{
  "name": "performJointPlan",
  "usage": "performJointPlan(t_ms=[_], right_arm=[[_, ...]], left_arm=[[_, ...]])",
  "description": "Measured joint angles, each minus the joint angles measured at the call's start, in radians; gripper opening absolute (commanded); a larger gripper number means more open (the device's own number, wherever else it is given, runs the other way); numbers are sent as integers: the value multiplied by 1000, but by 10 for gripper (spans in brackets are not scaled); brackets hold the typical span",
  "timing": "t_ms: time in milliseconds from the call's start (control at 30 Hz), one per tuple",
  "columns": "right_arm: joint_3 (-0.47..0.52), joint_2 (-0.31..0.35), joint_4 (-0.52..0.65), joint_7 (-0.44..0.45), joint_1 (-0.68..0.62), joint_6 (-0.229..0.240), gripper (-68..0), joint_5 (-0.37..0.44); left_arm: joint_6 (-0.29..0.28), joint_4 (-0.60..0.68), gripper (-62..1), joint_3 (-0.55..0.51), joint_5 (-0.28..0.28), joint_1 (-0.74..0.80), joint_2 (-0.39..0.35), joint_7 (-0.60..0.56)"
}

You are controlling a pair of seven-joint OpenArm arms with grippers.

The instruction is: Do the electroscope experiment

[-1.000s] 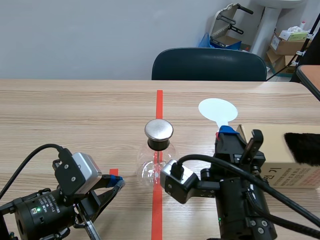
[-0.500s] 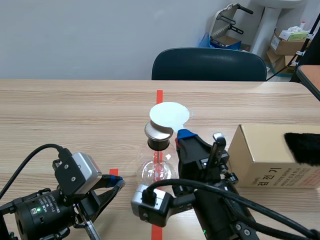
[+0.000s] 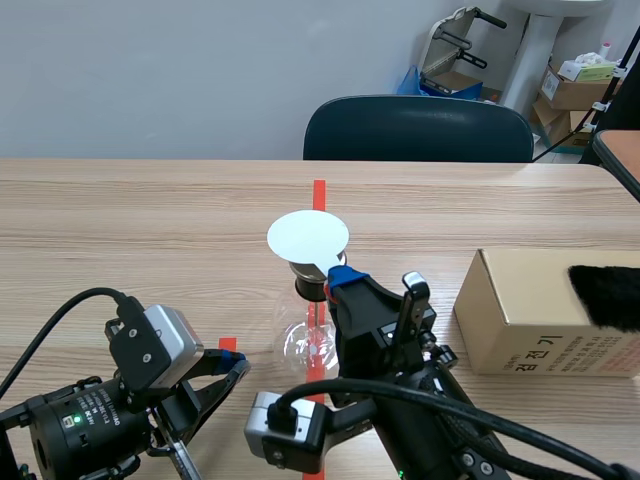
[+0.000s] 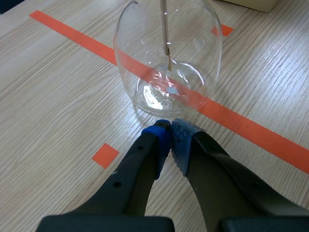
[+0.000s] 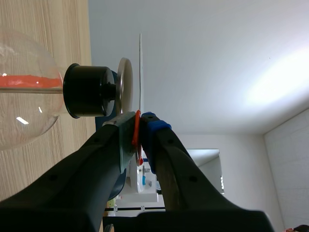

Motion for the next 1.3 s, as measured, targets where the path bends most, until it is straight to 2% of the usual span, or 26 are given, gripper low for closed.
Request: performJointPlan(t_ms=[200, 267, 633, 867, 1300], right_arm=[[0, 0, 0, -3, 0, 0, -667, 0], [0, 0, 0, -30, 0, 0, -667, 0], [0, 0, 0, -362, 0, 0, -667, 0], [0, 0, 0, -527, 0, 0, -667, 0], [0, 0, 0, -544, 0, 0, -667, 0]], left_arm=[[0, 0, -565, 0, 0, 0, 0, 0], [0, 0, -565, 0, 0, 0, 0, 0], [0, 0, -565, 0, 0, 0, 0, 0], [0, 0, -565, 0, 0, 0, 0, 0], [0, 0, -565, 0, 0, 0, 0, 0]])
